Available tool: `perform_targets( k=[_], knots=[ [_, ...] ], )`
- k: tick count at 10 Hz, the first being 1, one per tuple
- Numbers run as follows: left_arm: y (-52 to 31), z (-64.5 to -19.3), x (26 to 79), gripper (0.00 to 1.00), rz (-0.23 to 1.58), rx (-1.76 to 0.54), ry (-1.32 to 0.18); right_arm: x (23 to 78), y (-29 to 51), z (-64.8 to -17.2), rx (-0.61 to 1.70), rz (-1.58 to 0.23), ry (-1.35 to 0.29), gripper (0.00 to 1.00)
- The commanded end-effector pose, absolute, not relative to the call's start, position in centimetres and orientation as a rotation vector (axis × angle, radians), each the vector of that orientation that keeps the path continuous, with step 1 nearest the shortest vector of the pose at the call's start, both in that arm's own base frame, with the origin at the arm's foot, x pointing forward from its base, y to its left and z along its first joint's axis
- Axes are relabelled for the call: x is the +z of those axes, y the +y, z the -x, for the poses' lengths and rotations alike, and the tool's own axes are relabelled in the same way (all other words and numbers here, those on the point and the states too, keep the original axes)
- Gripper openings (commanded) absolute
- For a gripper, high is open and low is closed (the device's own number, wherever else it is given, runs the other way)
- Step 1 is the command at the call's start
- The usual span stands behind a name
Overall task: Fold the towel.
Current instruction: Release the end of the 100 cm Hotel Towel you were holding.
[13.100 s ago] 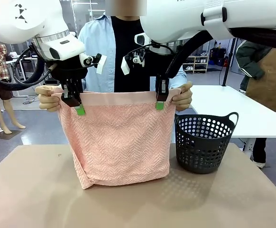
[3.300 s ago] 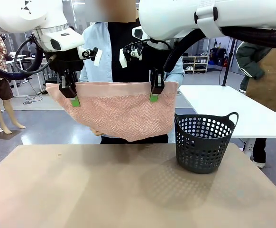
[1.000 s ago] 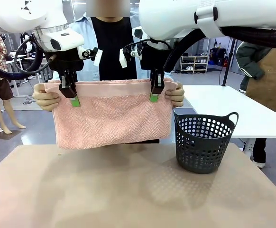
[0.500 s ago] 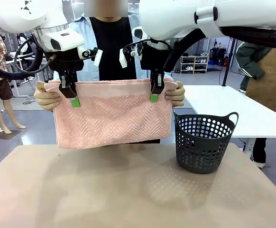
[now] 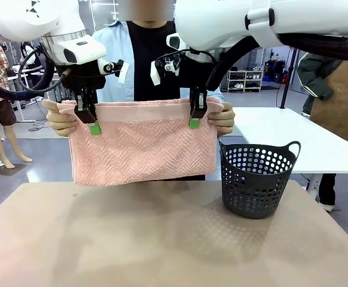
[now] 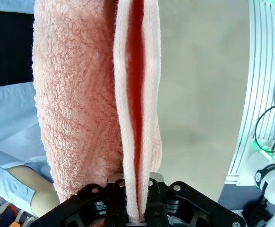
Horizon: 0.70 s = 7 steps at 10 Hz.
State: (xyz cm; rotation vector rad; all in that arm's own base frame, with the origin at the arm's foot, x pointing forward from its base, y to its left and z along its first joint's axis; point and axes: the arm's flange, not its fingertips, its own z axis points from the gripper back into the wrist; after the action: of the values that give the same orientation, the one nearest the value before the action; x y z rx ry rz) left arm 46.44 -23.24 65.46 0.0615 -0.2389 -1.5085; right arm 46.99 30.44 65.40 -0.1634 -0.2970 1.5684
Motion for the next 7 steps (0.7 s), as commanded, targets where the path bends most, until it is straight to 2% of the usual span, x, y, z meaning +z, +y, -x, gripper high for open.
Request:
perform_targets(
  k=[1, 2, 3, 4, 5, 6, 7],
  knots=[
    [-23.24, -46.44, 65.46, 0.39, -0.061, -1.509, -0.239, 65.54, 30.34, -46.96, 1.564, 0.160, -0.317, 0.12],
    [-23.23, -46.37, 65.59, 0.42, -0.056, -1.517, -0.252, 65.60, 30.29, -46.81, 1.576, 0.159, -0.311, 0.37],
    [-23.19, -46.34, 65.66, 0.76, -0.056, -1.515, -0.263, 65.71, 30.23, -46.72, 1.579, 0.165, -0.310, 0.44],
    [-23.12, -46.28, 65.69, 0.80, -0.054, -1.510, -0.269, 65.88, 30.16, -46.69, 1.569, 0.165, -0.315, 0.70],
    [-23.02, -46.21, 65.75, 1.00, -0.049, -1.502, -0.277, 66.08, 30.09, -46.61, 1.563, 0.165, -0.323, 0.77],
    [-22.85, -46.10, 65.87, 1.00, -0.049, -1.499, -0.280, 66.18, 30.01, -46.53, 1.561, 0.166, -0.327, 1.00],
    [-22.71, -45.97, 66.22, 1.00, -0.053, -1.494, -0.288, 66.26, 29.88, -46.49, 1.557, 0.158, -0.332, 1.00]
  ],
)
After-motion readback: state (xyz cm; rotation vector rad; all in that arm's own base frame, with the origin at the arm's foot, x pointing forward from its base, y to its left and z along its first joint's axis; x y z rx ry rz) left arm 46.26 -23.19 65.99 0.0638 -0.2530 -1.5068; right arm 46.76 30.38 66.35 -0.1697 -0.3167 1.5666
